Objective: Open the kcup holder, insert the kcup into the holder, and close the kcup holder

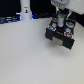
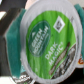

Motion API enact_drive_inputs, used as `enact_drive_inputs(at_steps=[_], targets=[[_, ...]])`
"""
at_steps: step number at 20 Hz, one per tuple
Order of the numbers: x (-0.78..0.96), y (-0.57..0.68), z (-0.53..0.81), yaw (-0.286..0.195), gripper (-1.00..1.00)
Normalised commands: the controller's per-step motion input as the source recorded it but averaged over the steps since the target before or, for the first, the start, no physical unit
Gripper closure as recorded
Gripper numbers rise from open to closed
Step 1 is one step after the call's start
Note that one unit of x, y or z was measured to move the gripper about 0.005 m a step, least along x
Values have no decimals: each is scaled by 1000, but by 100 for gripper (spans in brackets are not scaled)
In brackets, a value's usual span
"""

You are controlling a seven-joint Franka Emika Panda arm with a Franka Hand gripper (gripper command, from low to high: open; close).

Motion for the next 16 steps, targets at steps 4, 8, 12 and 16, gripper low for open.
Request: enact_drive_inputs(at_steps=[4,8,12,16], targets=[[63,5,-43,-3,100],[149,132,145,-7,100],[224,295,366,-6,100],[162,177,99,-16,100]])
